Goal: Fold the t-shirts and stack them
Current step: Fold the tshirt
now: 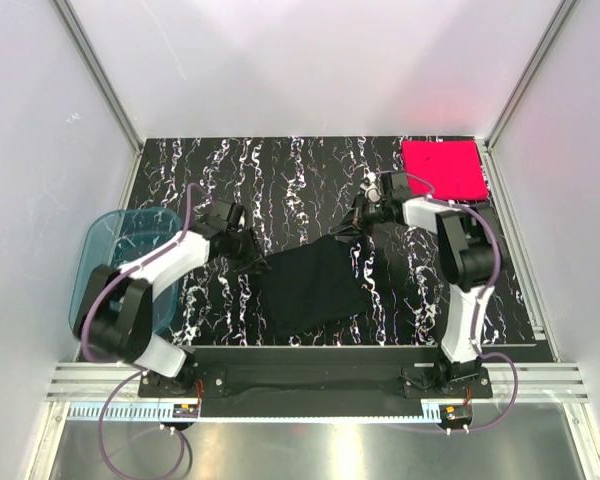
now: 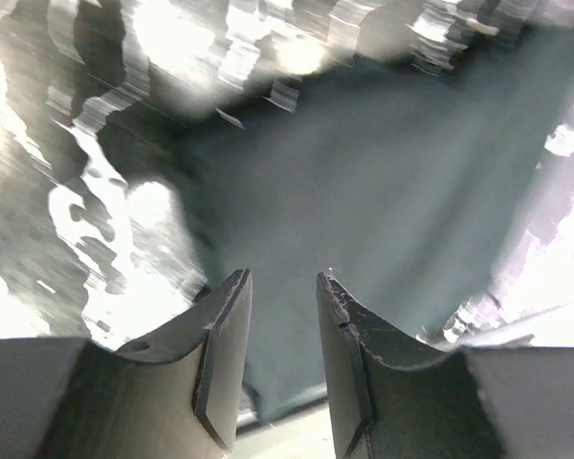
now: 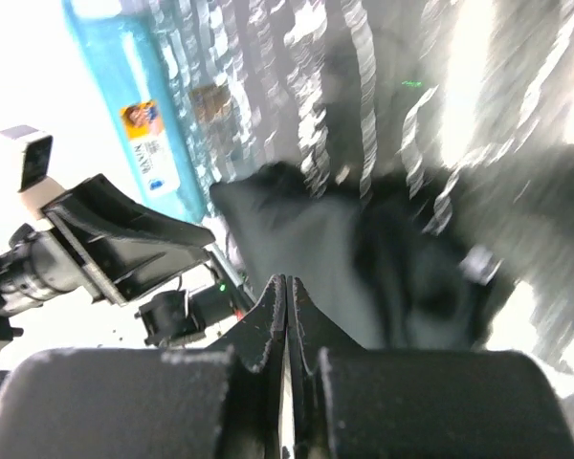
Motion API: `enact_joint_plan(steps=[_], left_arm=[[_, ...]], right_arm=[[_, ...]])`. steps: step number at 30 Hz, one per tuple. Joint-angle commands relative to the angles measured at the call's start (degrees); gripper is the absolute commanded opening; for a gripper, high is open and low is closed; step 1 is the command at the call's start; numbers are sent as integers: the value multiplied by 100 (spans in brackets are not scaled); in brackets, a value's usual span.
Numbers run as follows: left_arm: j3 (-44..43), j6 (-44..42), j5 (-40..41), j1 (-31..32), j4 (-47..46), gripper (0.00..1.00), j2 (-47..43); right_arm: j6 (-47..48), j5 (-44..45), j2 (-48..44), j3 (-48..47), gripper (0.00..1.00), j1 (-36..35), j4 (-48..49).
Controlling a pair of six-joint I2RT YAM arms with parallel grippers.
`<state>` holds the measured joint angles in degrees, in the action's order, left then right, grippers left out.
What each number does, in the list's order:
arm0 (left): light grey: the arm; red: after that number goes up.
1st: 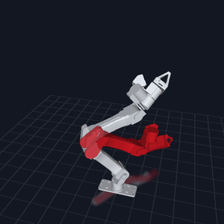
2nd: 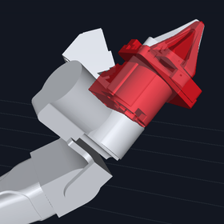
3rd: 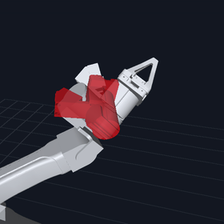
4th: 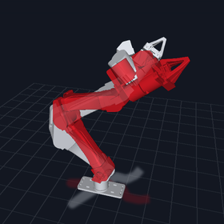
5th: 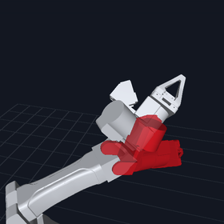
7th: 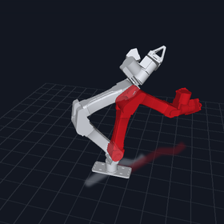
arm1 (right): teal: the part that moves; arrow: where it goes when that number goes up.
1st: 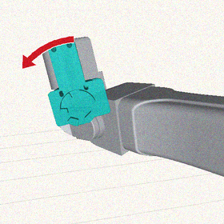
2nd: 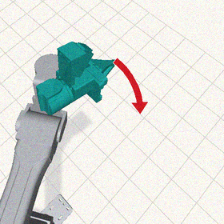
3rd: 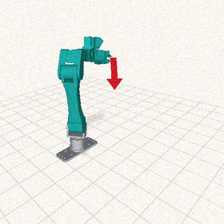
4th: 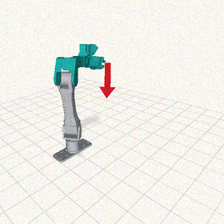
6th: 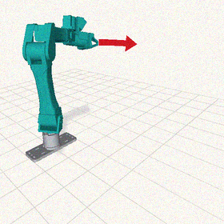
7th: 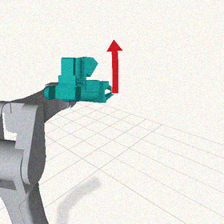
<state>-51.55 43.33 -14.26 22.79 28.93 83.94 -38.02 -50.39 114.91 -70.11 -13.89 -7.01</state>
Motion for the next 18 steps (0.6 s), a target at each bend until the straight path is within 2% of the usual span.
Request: enact_joint_plan(steps=[1, 7, 10, 12, 13, 17, 18], left_arm=[[-179, -500, -200, -221, -212, 38, 657], [-618, -632, -165, -310, -406, 37, 1598], [-804, -712, -51, -301, -204, 37, 1538], [-962, -773, 107, -301, 68, 37, 1302], [-997, -817, 151, -301, 226, 38, 1196], [-1076, -853, 380, -310, 596, 43, 607], [-1076, -861, 441, -292, 666, 45, 493]], right_arm=[[-74, 56, 575, -625, 4, -79, -196], [417, 424, 1147, -1171, 4, -79, -959], [864, 783, 999, -1460, 5, -79, -1583], [1103, 1204, 709, -1654, 12, -79, -2206], [1313, 1390, 586, -1838, 16, -87, -2426], [1815, 2452, -256, -2209, 46, -201, -3725], [1911, 2699, -415, -2227, 68, -237, -3877]])
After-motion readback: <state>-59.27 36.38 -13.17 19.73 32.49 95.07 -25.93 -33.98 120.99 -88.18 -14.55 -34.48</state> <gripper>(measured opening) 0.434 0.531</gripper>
